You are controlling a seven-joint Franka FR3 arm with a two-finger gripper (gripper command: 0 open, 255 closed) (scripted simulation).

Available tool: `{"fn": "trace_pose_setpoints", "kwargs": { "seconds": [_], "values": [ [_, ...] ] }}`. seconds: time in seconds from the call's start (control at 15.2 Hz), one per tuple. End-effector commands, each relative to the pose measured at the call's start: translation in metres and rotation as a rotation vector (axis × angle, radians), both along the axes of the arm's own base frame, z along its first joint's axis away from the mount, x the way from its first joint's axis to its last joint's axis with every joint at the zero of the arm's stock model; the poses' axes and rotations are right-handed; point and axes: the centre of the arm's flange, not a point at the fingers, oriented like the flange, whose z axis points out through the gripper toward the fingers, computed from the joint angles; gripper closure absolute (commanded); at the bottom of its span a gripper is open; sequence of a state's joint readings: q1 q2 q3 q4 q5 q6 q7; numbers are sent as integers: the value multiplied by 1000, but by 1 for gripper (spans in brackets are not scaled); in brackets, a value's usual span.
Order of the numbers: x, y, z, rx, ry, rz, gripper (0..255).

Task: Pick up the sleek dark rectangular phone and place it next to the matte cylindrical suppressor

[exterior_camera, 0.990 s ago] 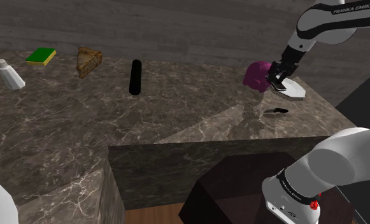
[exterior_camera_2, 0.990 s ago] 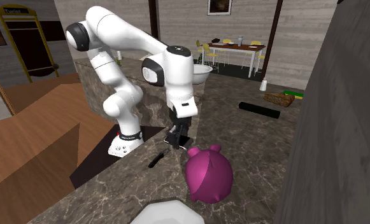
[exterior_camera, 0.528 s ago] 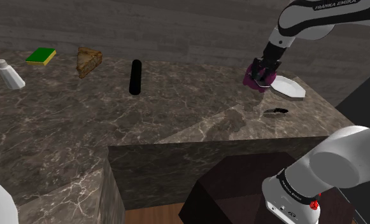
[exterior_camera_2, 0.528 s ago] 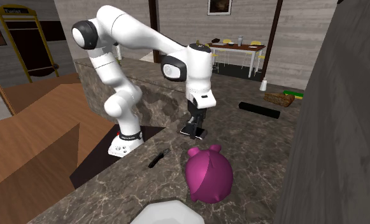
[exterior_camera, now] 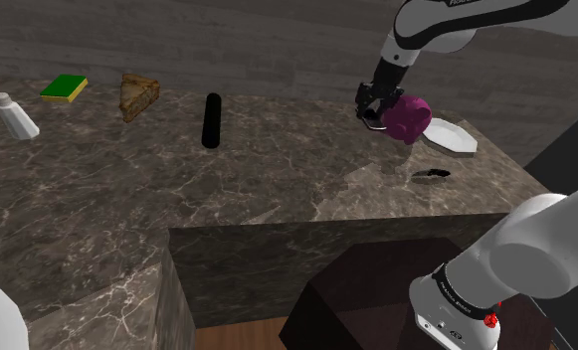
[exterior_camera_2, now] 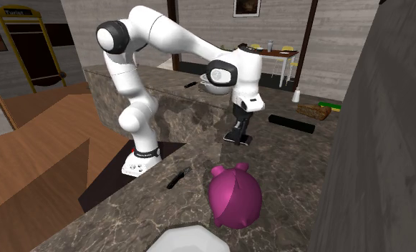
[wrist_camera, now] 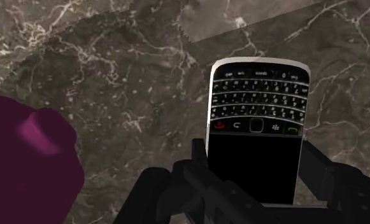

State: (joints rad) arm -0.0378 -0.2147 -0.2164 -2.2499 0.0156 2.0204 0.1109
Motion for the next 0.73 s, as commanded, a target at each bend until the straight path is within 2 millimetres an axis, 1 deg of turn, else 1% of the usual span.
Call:
{"fn": "trace_pose_setpoints", "kwargs": {
  "seconds": [0.0,0.66],
  "values": [
    [16,21,1,1,0,-1,255],
    [104,120,1,1,0,-1,255]
  ]
}}
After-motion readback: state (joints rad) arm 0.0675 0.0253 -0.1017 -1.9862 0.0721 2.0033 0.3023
